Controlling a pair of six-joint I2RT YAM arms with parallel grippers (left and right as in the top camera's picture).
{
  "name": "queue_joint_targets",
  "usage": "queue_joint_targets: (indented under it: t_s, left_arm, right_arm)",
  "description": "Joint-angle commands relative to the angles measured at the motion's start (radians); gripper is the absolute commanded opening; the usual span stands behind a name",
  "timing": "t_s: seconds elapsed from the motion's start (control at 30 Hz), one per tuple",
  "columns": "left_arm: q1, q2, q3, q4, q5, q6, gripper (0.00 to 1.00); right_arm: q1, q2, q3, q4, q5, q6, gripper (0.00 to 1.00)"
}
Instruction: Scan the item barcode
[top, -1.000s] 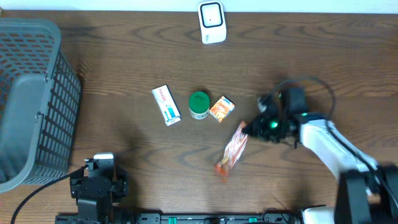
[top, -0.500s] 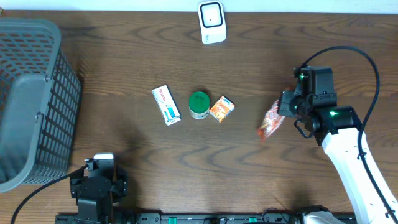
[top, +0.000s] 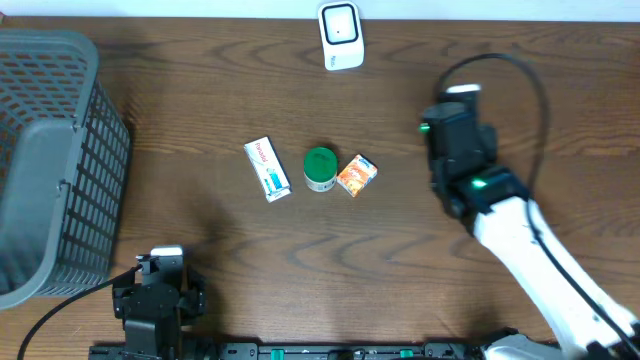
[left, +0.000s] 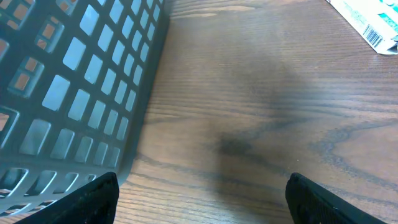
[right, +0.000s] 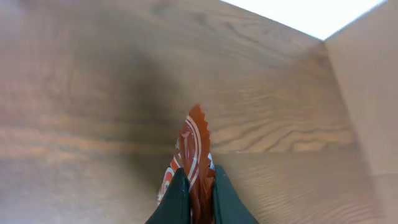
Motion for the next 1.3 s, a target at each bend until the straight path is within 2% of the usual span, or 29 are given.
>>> queue_joint_targets:
  t_s: [0.0,0.17,0.33,0.4,0.43,0.5,0.53,0.6,0.67,0.77,0.87,0.9,0.93,0.97,1.03,1.1,1.27]
  left_arm:
    - [0.003,-0.002,0.006,-0.002,-0.003,-0.011,0.86]
    - [0.003,-0.002,0.006,-0.002,-0.003,-0.011,0.86]
    - [0.003,-0.002,0.006,-0.002,-0.003,-0.011,0.86]
    - [0.003,-0.002,0.006,-0.002,-0.003,-0.011,0.86]
    - [0.003,-0.002,0.006,-0.002,-0.003,-0.011,0.86]
    - [0.003,-0.002,0.006,-0.002,-0.003,-0.011,0.86]
    - [0.003,-0.002,0.006,-0.002,-0.003,-0.011,0.86]
    - [0.003,-0.002,0.006,-0.002,-0.003,-0.011,0.86]
    - [0.003,-0.002,0.006,-0.002,-0.003,-0.011,0.86]
    - [0.003,-0.002,0.006,-0.002,-0.003,-0.011,0.86]
    - [0.003,-0.002,0.006,-0.002,-0.003,-0.011,0.86]
    - [0.003,-0.002,0.006,-0.002,-0.003,-0.011,0.86]
    - [0.003,-0.002,0.006,-0.002,-0.003,-0.011,0.86]
    - [0.003,-0.002,0.006,-0.002,-0.003,-0.011,0.86]
    - [0.003,-0.002,0.006,-0.002,-0.003,-0.011,0.86]
    - [0.003,-0.002,0.006,-0.002,-0.003,-0.011,0.86]
    - [0.003,-0.002,0.006,-0.002,-0.003,-0.011,0.86]
  right_arm:
    - [0.093,0.124,0.012,0.001,0.185,-0.088,0.02]
    - [0.23,0.261,0.012,-0.034,0.151,-0.103,0.01]
    - [0.391,0.268,0.012,-0.058,0.024,-0.022,0.01]
    - [0.444,0.269,0.012,-0.06,0.0,0.014,0.05]
    - [0.47,0.269,0.012,-0.064,-0.027,0.032,0.1]
    - [0.515,0.269,0.012,-0.071,-0.097,0.058,0.27]
    - [0.532,0.269,0.012,-0.074,-0.125,0.068,0.3]
    - [0.558,0.269,0.012,-0.077,-0.168,0.094,0.45]
    - [0.58,0.269,0.012,-0.077,-0.192,0.117,0.56]
    - [0.61,0.266,0.012,-0.078,-0.195,0.156,0.8]
    - [0.63,0.238,0.012,-0.081,-0.235,0.181,0.89]
    - [0.631,0.222,0.012,-0.084,-0.246,0.197,0.89]
    - [0.631,0.201,0.012,-0.089,-0.26,0.213,0.84]
    - [0.627,0.166,0.012,-0.1,-0.269,0.241,0.65]
    - [0.615,0.115,0.012,-0.118,-0.269,0.282,0.22]
    - [0.594,0.069,0.012,-0.135,-0.278,0.318,0.02]
    - [0.491,0.047,0.011,-0.138,-0.447,0.336,0.01]
